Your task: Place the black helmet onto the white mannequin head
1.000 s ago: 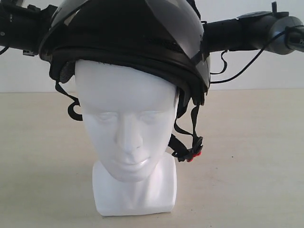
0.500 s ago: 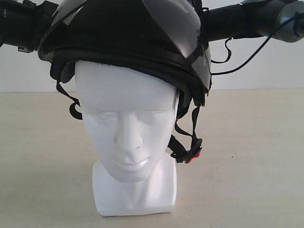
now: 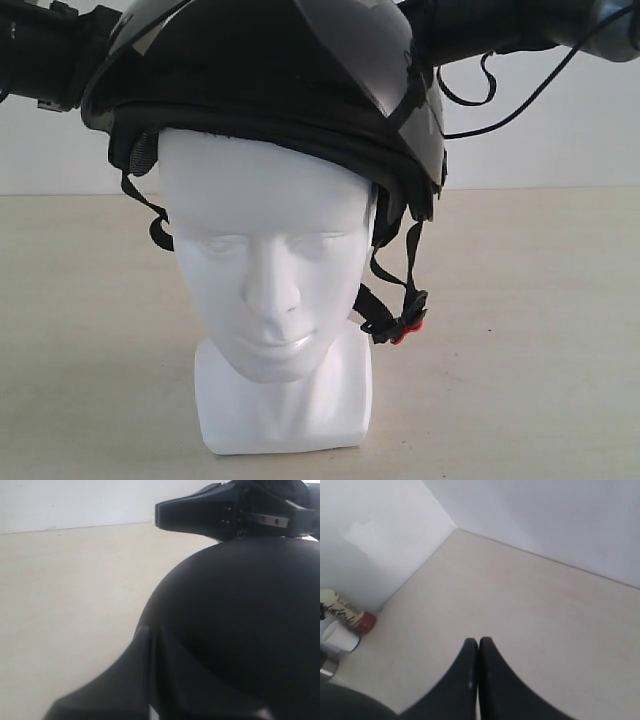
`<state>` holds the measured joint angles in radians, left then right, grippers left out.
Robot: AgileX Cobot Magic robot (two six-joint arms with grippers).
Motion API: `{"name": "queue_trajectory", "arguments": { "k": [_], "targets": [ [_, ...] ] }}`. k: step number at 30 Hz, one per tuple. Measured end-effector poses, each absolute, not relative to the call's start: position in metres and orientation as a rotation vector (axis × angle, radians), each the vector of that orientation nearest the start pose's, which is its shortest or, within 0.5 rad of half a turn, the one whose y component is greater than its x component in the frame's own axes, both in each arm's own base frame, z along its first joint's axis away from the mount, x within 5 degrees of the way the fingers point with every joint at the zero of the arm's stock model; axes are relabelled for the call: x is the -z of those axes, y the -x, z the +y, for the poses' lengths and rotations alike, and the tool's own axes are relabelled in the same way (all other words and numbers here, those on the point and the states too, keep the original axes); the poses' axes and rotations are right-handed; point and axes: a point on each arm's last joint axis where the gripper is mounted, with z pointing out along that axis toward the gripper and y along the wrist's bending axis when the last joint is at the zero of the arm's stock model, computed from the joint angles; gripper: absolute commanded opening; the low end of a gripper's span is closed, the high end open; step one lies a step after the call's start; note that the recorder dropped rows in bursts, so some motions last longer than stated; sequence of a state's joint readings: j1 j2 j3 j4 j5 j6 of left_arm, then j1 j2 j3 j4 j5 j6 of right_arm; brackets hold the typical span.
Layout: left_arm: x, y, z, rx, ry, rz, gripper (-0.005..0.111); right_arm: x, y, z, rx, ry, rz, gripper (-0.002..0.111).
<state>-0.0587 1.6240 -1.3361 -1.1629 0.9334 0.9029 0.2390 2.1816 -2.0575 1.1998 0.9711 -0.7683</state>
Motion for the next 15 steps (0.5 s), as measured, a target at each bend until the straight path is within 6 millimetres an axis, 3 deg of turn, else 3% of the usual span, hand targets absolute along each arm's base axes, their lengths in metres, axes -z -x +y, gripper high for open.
{"name": "queue_trajectory", "arguments": {
  "k": [9, 13, 14, 15],
  "targets": [
    [-0.335, -0.346, -0.088, 0.975, -0.469, 2.125, 0.004, -0.322, -0.484, 0.121, -1.112, 0.449, 2.002, 0.004],
    [-0.335, -0.346, -0.089, 0.973, -0.472, 2.126, 0.004, -0.324, -0.477, 0.091, -1.171, 0.511, 2.034, 0.033],
    [-0.335, -0.346, -0.088, 0.973, -0.471, 2.125, 0.004, -0.323, -0.476, 0.085, -1.181, 0.517, 2.042, 0.047],
    [-0.335, -0.346, -0.088, 0.973, -0.471, 2.125, 0.004, -0.323, -0.475, 0.073, -1.188, 0.51, 2.053, 0.047]
  ]
}}
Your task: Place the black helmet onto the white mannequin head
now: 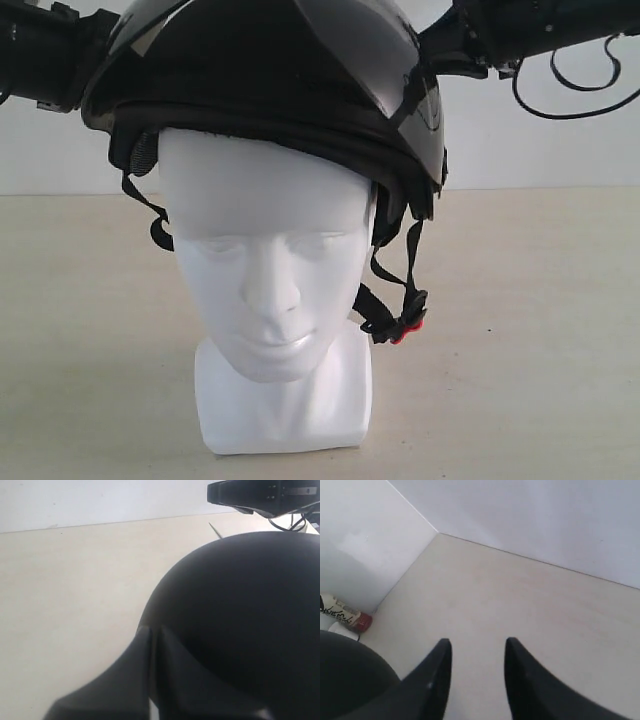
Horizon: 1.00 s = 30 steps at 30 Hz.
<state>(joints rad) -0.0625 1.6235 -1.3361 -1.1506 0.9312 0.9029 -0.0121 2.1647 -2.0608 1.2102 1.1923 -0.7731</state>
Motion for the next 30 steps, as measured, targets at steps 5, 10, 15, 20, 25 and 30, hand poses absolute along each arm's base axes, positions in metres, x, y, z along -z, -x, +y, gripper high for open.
{"name": "queue_trajectory", "arguments": {
  "k": [5, 10, 15, 20, 25, 30],
  "targets": [
    [-0.334, -0.346, -0.088, 0.969, -0.474, 2.127, 0.004, -0.293, -0.458, 0.054, -1.195, 0.48, 2.15, 0.047],
    [-0.334, -0.346, -0.088, 0.973, -0.471, 2.129, 0.004, -0.258, -0.392, 0.056, -1.292, 0.525, 2.102, 0.047],
    [-0.334, -0.346, -0.088, 0.973, -0.471, 2.129, 0.004, -0.283, -0.33, 0.063, -1.283, 0.551, 1.895, 0.047],
    [-0.334, -0.346, -0.089, 0.975, -0.473, 2.13, 0.004, -0.326, -0.309, 0.066, -1.229, 0.539, 1.679, 0.023],
    [-0.334, -0.345, -0.089, 0.976, -0.474, 2.13, 0.004, -0.356, -0.3, 0.082, -1.084, 0.622, 1.561, 0.0],
    [-0.334, -0.345, -0.089, 0.976, -0.474, 2.13, 0.004, -0.362, -0.305, 0.101, -1.024, 0.679, 1.539, 0.0]
  ]
}}
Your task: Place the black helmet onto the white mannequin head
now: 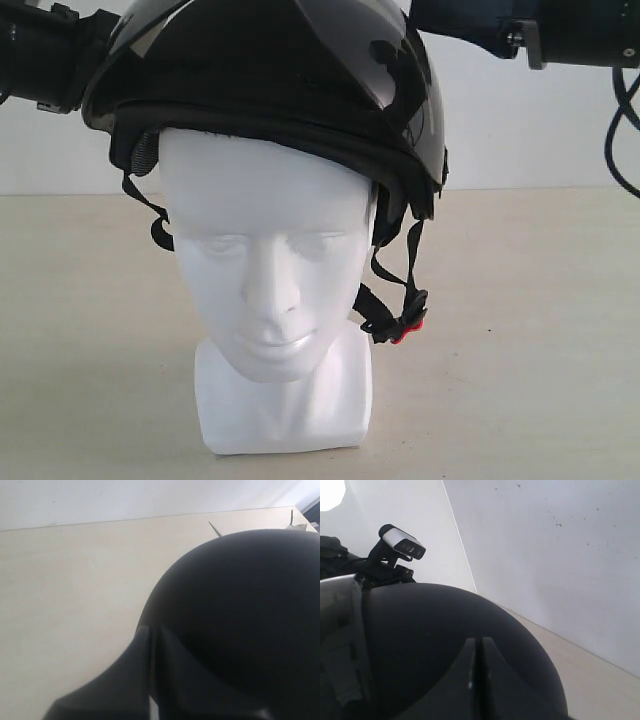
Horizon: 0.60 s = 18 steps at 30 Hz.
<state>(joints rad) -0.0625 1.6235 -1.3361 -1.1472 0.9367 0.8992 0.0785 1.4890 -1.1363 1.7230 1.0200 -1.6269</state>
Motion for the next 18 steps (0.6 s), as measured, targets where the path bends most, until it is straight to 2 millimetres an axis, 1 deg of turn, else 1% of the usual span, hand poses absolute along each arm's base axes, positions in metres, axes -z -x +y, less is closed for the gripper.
{"name": "queue_trajectory", "arguments": {
  "k": [4, 9, 11, 15, 18],
  "targets": [
    [-0.334, -0.345, -0.089, 0.976, -0.474, 2.13, 0.004, -0.369, -0.308, 0.114, -1.019, 0.722, 1.518, 0.0],
    [-0.338, -0.343, -0.088, 0.968, -0.481, 2.123, 0.004, -0.372, -0.304, 0.119, -1.092, 0.76, 1.496, 0.0],
    [-0.344, -0.339, -0.088, 0.955, -0.496, 2.103, 0.004, -0.373, -0.301, 0.119, -1.124, 0.77, 1.489, 0.0],
    [-0.366, -0.324, -0.089, 0.937, -0.522, 2.038, 0.004, -0.373, -0.297, 0.121, -1.178, 0.797, 1.487, 0.0],
    [-0.37, -0.321, -0.089, 0.934, -0.529, 2.026, 0.004, -0.373, -0.296, 0.122, -1.192, 0.809, 1.482, 0.0]
  ]
}}
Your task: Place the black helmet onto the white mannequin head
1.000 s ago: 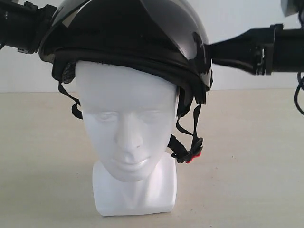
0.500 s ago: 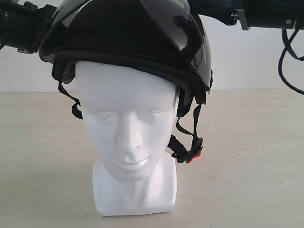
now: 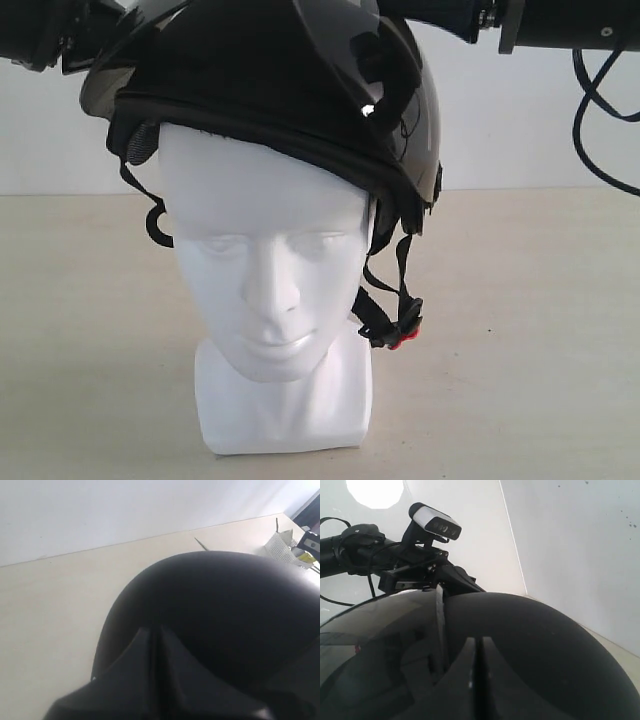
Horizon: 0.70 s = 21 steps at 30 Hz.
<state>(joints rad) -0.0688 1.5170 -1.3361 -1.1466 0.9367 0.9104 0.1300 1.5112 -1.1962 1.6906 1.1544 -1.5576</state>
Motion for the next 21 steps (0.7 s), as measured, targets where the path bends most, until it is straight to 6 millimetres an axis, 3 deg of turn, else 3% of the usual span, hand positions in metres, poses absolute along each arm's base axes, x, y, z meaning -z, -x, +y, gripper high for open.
{"name": "queue_trajectory", "arguments": {
  "k": [4, 11, 21],
  "targets": [
    [-0.371, -0.32, -0.087, 0.928, -0.526, 2.025, 0.004, -0.374, -0.296, 0.122, -1.195, 0.81, 1.484, 0.0],
    [-0.389, -0.325, -0.065, 0.837, -0.417, 1.958, 0.004, -0.374, -0.295, 0.122, -1.195, 0.81, 1.486, 0.0],
    [-0.411, -0.316, -0.071, 0.902, -0.563, 1.905, 0.004, -0.374, -0.295, 0.122, -1.194, 0.823, 1.484, 0.0]
  ]
}}
